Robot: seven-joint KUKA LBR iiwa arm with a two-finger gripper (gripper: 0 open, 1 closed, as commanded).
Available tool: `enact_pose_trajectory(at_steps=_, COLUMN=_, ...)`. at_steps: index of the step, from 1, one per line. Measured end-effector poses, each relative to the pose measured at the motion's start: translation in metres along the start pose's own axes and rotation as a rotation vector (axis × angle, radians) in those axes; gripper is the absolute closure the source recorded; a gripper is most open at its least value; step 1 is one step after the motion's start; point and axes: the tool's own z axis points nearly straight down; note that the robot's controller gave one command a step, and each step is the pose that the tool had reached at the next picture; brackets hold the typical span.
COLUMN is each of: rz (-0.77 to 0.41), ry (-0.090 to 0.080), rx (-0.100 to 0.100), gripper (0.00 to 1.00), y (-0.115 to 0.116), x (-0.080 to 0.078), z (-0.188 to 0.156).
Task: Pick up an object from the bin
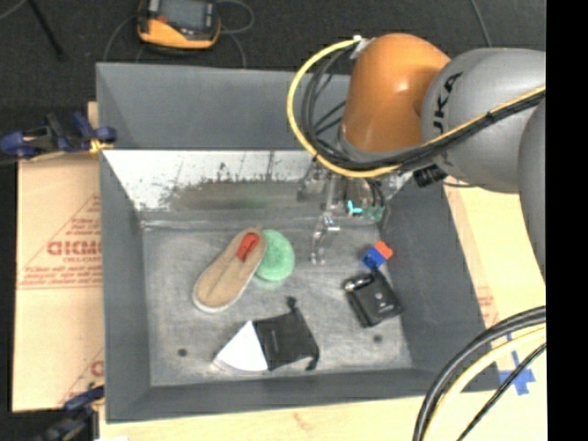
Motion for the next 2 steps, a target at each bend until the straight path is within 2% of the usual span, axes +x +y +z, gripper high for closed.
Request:
enact_pose_trajectory(at_steps=1, rz=0.0, ry=-0.008, rx=0.0, gripper=0.0, y=0.0, x=-0.002, z=-0.005)
enact_pose_trajectory(at_steps=2, rz=-0.097, ry=-0.012, rx=0.001, gripper=0.0, y=0.02, x=0.011, z=0.028)
